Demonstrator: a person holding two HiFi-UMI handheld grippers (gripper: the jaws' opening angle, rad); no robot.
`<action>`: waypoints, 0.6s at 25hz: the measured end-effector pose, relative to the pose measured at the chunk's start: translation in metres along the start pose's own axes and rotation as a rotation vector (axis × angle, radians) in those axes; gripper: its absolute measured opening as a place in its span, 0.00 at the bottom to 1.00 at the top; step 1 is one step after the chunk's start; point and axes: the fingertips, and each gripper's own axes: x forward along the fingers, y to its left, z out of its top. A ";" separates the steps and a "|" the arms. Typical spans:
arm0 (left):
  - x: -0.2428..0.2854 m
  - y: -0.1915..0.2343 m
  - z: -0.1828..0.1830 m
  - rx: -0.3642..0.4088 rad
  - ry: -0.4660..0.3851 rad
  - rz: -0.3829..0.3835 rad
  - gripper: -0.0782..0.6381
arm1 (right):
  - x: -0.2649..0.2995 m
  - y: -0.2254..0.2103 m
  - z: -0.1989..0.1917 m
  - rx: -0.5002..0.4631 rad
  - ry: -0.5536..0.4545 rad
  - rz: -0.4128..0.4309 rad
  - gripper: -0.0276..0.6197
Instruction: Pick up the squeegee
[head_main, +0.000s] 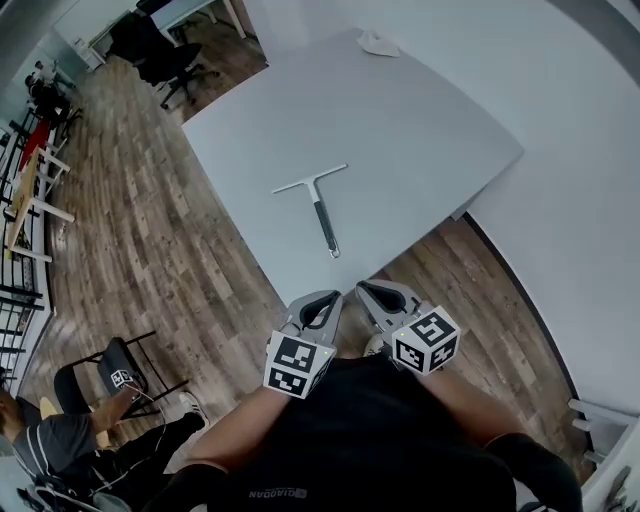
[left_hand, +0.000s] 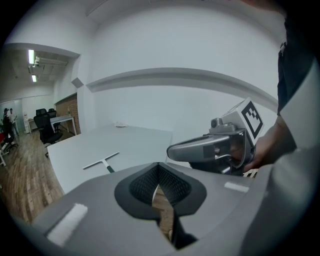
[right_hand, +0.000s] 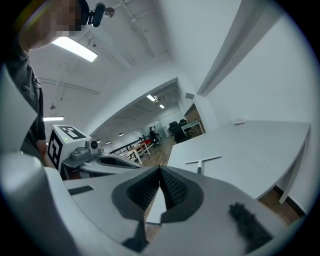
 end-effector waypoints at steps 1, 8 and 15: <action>-0.002 0.001 -0.002 -0.004 0.005 0.011 0.12 | 0.001 -0.001 0.000 0.013 0.003 0.009 0.05; -0.023 0.026 -0.018 -0.082 0.043 0.091 0.12 | 0.026 0.005 -0.004 0.032 0.030 0.050 0.05; -0.018 0.058 -0.042 -0.126 0.060 0.083 0.12 | 0.060 -0.004 -0.035 0.036 0.160 0.017 0.05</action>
